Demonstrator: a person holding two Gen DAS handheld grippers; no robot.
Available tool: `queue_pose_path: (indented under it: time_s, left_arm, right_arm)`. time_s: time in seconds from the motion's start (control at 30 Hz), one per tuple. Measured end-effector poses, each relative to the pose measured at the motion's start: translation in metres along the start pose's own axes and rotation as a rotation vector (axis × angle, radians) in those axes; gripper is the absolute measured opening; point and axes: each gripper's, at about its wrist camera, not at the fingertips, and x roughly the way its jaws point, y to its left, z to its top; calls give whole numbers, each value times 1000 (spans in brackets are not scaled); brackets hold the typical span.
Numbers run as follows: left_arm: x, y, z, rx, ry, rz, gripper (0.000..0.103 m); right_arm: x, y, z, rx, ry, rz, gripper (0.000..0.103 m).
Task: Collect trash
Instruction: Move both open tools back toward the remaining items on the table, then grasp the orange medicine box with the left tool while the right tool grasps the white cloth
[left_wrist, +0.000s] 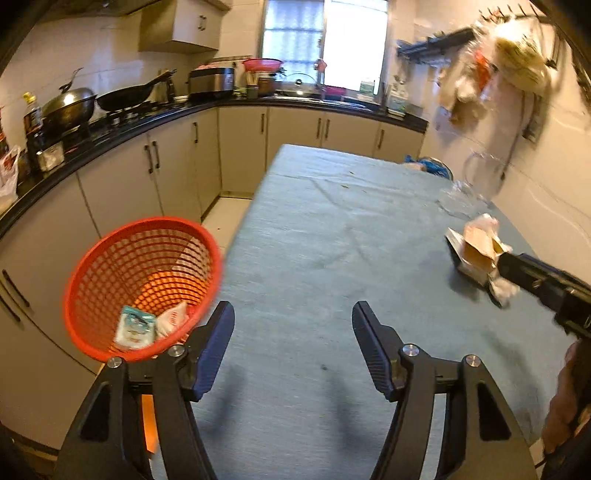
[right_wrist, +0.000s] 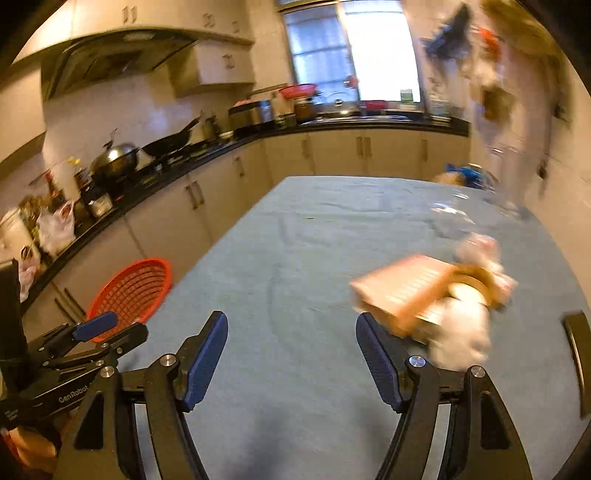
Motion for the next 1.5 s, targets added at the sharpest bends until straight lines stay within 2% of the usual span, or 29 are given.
queue_pose_path:
  time_s: [0.13, 0.27, 0.43, 0.5, 0.6, 0.7, 0.83, 0.9, 0.93, 1.0, 1.17, 1.37, 1.43, 1.5]
  left_arm:
    - [13, -27, -7, 31, 50, -45, 65]
    - [24, -58, -14, 83, 59, -68, 65]
    - [42, -88, -22, 171, 111, -77, 65]
    - [48, -92, -24, 182, 129, -83, 65]
    - [53, -93, -20, 172, 153, -108, 65]
    - [52, -94, -10, 171, 132, -109, 65]
    - [51, -101, 12, 174, 100, -136, 66]
    - [53, -108, 23, 174, 85, -160, 71]
    - [55, -114, 30, 172, 73, -179, 79]
    - [59, -122, 37, 176, 66, -191, 85]
    - [74, -158, 53, 215, 59, -213, 85]
    - [89, -198, 62, 302, 64, -227, 85]
    - [99, -212, 62, 340, 73, -188, 85]
    - [111, -221, 63, 362, 107, -186, 85]
  right_arm:
    - [-23, -41, -15, 79, -2, -40, 75]
    - [-39, -80, -27, 142, -11, -93, 70]
    - [-34, -118, -32, 202, 24, -111, 70]
    - [-25, -129, -30, 229, 46, -87, 70]
    - [-8, -132, -28, 232, 74, -80, 70]
    - [13, -129, -26, 218, 105, -78, 69]
    - [32, -130, -27, 201, 139, -88, 33]
    - [33, -133, -29, 210, 132, -82, 26]
    - [32, -134, -30, 213, 126, -82, 24]
    - [27, -136, -32, 213, 115, -96, 23]
    - [12, -146, -42, 240, 82, -149, 22]
    - [7, -162, -48, 319, 68, -105, 22]
    - [7, -166, -47, 326, 65, -99, 22]
    - [6, -169, -48, 340, 59, -86, 22]
